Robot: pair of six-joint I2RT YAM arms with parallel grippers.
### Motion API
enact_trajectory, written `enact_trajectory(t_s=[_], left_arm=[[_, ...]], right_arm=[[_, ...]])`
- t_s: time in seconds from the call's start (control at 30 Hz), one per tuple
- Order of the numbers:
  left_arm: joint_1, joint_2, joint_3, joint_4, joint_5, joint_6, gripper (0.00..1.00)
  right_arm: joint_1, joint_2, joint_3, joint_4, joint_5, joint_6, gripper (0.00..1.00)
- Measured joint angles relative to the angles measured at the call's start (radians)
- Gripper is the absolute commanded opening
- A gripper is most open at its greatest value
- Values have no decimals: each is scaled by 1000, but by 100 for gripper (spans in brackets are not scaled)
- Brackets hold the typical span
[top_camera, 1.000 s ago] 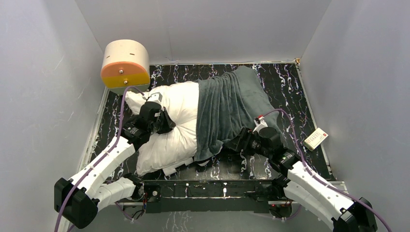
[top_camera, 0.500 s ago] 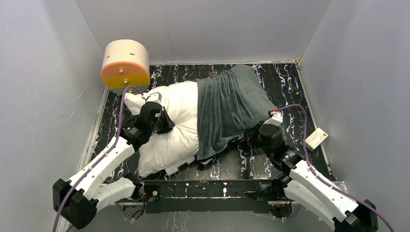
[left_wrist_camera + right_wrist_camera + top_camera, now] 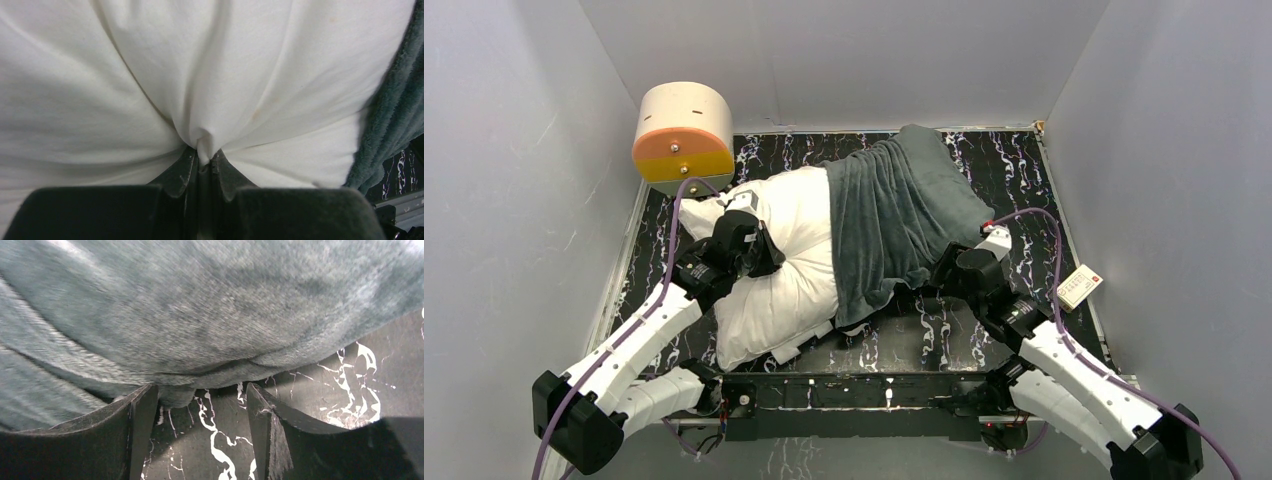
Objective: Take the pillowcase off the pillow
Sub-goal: Remove the pillow from the pillowcase.
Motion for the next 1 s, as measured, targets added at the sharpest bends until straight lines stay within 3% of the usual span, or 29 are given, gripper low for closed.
enact_trajectory(t_s=[0.17,0.27,0.4,0.5,0.57,0.7,1.0], left_arm=[[0,-1,0,0,3,6,0],[0,-5,0,-1,3,7,0],[0,-8,0,-2,8,10,0],[0,-8,0,-2,14,11,0],[0,-10,0,-2,19,14,0],[0,-20,0,-3,19,18,0],[-8,-104,-35,32,-6,-9,0]], right_arm=[[-32,43,-28,32,-50,43,77],[-78,61,-62,111,-120,70,73],[-192,98,-144,281,-269,106,51],[-294,143,-193,400,-406,133,17],[-326,161,-203,447,-452,139,8],[-345,151,-203,458,-464,122,5],[-354,52,-21,174,-246,-8,9]])
